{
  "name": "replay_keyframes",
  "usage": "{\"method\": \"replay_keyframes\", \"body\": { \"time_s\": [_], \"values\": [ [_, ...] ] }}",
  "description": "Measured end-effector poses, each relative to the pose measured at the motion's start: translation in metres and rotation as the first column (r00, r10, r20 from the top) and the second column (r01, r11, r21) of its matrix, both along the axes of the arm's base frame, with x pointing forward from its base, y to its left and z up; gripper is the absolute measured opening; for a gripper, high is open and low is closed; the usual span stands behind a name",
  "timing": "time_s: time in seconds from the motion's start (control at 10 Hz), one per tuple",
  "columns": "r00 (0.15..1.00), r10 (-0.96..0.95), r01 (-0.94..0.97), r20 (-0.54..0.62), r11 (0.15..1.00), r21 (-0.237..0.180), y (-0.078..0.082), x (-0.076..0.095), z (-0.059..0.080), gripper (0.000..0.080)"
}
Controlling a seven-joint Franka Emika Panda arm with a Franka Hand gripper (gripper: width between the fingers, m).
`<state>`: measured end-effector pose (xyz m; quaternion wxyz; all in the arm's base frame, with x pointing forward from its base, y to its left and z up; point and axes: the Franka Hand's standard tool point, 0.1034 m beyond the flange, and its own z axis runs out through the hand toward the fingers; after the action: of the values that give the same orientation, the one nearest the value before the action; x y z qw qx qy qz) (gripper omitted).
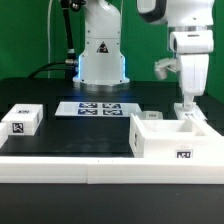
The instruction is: Assemble cabinet
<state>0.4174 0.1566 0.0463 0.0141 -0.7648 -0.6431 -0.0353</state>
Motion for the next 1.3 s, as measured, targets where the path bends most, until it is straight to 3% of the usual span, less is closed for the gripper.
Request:
{"method": "replay_keyframes", "body": {
  "time_s": [0.2,0.4,0.8,1.3],
  "values": [
    [1.000,0.000,0.000,0.006,1.000,-0.022,-0.017,0.011,0.018,0.0068],
    [1.000,0.004,-0.004,0.009,1.000,-0.025,-0.033,0.016,0.019,0.0068],
    [1.000,0.004,-0.004,0.007,1.000,-0.024,-0.032,0.016,0.018,0.0068],
    [0.999,0.034,-0.034,0.014,0.999,-0.023,-0.039,0.031,0.018,0.0068]
  ]
}}
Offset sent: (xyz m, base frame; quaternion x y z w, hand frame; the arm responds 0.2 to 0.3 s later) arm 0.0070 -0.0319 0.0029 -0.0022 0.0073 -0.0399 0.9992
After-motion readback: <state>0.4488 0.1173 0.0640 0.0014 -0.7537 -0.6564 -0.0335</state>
